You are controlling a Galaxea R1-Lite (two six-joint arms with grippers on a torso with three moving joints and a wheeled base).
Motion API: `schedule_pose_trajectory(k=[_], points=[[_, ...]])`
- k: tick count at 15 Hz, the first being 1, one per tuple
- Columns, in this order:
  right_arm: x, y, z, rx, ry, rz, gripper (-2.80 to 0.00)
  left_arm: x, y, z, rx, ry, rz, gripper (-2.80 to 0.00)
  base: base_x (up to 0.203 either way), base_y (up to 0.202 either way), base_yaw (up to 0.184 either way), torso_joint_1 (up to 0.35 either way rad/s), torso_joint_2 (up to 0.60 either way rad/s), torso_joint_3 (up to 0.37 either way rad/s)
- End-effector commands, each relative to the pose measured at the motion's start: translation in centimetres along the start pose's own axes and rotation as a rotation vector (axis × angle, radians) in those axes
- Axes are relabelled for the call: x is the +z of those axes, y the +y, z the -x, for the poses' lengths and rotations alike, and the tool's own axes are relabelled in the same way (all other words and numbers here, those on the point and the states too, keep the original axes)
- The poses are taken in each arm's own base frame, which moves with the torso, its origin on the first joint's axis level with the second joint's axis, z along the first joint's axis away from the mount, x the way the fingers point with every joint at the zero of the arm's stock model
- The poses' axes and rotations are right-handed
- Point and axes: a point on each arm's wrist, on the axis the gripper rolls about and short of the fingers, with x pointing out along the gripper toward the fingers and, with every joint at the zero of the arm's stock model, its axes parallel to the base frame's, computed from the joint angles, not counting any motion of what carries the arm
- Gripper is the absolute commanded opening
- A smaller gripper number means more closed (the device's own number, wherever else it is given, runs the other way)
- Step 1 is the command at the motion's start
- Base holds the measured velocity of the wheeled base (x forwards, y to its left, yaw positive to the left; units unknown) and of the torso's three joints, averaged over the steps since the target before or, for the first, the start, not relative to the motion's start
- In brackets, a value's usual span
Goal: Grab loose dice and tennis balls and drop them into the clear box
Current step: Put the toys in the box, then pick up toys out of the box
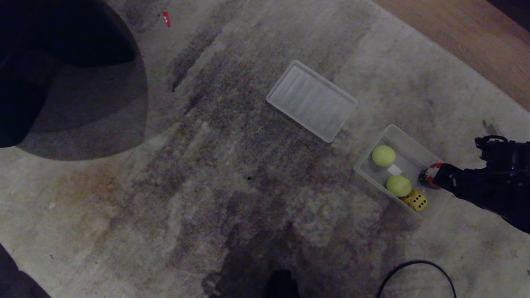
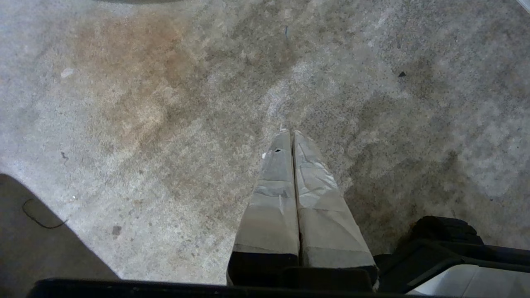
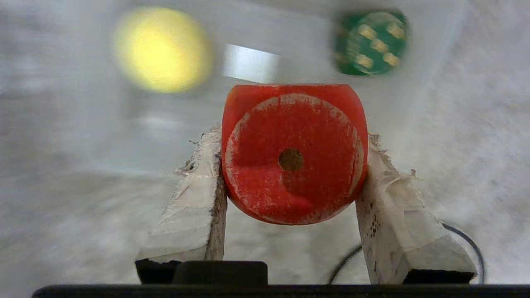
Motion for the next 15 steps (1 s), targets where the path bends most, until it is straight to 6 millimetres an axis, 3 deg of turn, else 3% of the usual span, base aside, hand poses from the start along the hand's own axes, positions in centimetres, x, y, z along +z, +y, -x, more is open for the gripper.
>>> schedule_pose_trajectory(k=[1, 2, 3, 8, 10, 13, 14, 15], points=[[-1.8, -1.5, -2.9, -0.044, 0.033, -0.010, -2.80, 0.0, 0.0, 0.0, 0.000, 0.002, 0.001, -2.80, 0.000, 0.000, 0.000, 0.000, 0.00, 0.000], [-1.8, -1.6, -3.1, -0.045, 0.024, -0.013, -2.80, 0.0, 0.0, 0.0, 0.001, 0.002, 0.000, -2.80, 0.000, 0.000, 0.000, 0.000, 0.00, 0.000], [-1.8, -1.8, -3.2, -0.049, 0.023, -0.016, 0.00, 0.0, 0.0, 0.0, 0.001, 0.002, 0.000, -2.80, 0.000, 0.000, 0.000, 0.000, 0.00, 0.000], [-1.3, -1.6, -2.5, -0.032, -0.014, -0.016, 0.00, 0.0, 0.0, 0.0, 0.000, 0.002, 0.001, -2.80, 0.000, 0.000, 0.000, 0.000, 0.00, 0.000], [-0.2, -1.4, -0.4, -0.013, -0.057, -0.017, 0.00, 0.0, 0.0, 0.0, 0.000, 0.002, 0.001, -2.80, 0.000, 0.000, 0.000, 0.000, 0.00, 0.000], [0.2, -1.4, 4.8, 0.033, -0.099, -0.017, 0.00, 0.0, 0.0, 0.0, 0.001, 0.002, 0.001, -2.80, 0.000, 0.000, 0.000, 0.000, 0.00, 0.000], [-0.3, -1.6, 7.0, 0.055, -0.102, -0.011, -2.80, 0.0, 0.0, 0.0, 0.000, 0.002, 0.001, -2.80, 0.000, 0.000, 0.000, 0.000, 0.00, 0.000], [-0.7, -1.7, 9.0, 0.082, -0.108, 0.005, -2.80, 0.0, 0.0, 0.0, 0.000, 0.002, 0.000, -2.80, 0.000, 0.000, 0.000, 0.000, 0.00, 0.000]])
